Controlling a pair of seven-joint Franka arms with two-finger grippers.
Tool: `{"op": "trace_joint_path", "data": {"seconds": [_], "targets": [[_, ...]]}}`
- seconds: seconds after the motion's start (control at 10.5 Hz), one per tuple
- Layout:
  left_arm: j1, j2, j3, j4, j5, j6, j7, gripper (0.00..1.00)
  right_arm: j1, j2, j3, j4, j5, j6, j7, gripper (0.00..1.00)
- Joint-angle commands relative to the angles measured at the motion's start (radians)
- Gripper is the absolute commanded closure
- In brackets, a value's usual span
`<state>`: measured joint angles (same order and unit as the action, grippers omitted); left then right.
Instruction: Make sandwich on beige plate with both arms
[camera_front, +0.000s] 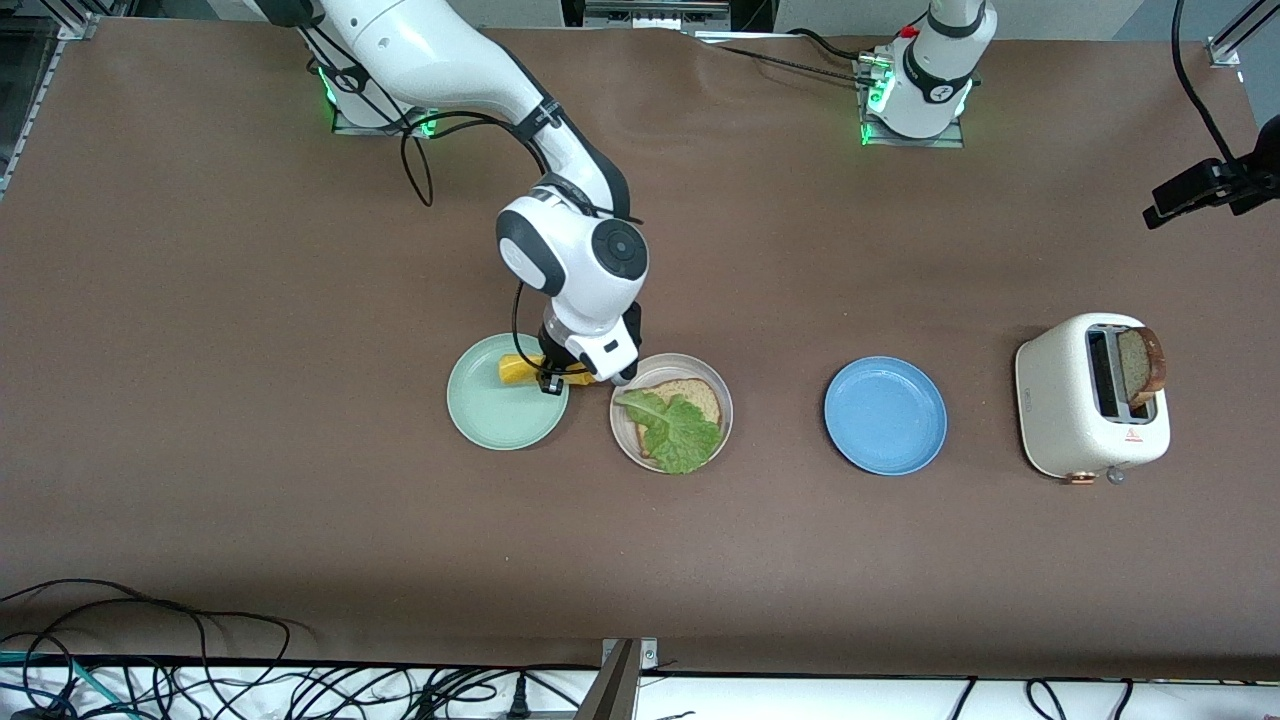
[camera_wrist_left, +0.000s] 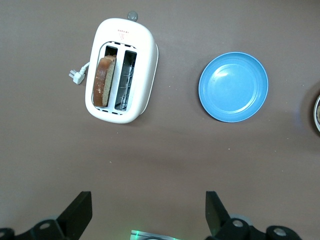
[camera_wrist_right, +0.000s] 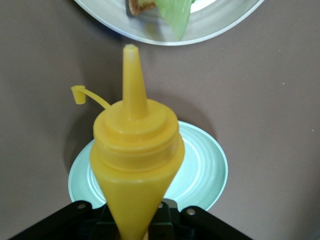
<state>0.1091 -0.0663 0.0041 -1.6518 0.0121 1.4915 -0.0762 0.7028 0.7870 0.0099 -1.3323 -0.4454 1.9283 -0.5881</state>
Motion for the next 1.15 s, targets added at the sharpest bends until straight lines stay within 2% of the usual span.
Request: {"op": "trace_joint_path", "data": {"seconds": [0.0, 0.19, 0.29, 0.57, 0.77, 1.05], "targets": [[0.007, 0.009, -0.006, 0.026, 0.02, -0.02, 0.007, 0.0, 0.042, 0.041, -0.031, 0.073, -0.053, -0.051, 0.061, 0.95], [0.007, 0.009, -0.007, 0.026, 0.02, -0.02, 0.007, 0.0, 0.108, 0.098, -0.08, 0.134, -0.1, -0.098, 0.141, 0.94], [0.007, 0.009, -0.006, 0.026, 0.02, -0.02, 0.007, 0.0, 0.145, 0.122, -0.129, 0.16, -0.099, -0.113, 0.143, 0.94], [0.007, 0.009, -0.007, 0.026, 0.019, -0.02, 0.007, 0.0, 0.182, 0.127, -0.171, 0.174, -0.095, -0.112, 0.145, 0.94], [0.018, 0.009, -0.006, 0.026, 0.02, -0.02, 0.009, 0.0, 0.204, 0.208, -0.198, 0.252, -0.102, -0.115, 0.157, 0.94], [0.023, 0.013, -0.007, 0.026, 0.019, -0.017, 0.01, 0.0, 0.224, 0.242, -0.241, 0.266, -0.124, -0.098, 0.198, 0.94]]}}
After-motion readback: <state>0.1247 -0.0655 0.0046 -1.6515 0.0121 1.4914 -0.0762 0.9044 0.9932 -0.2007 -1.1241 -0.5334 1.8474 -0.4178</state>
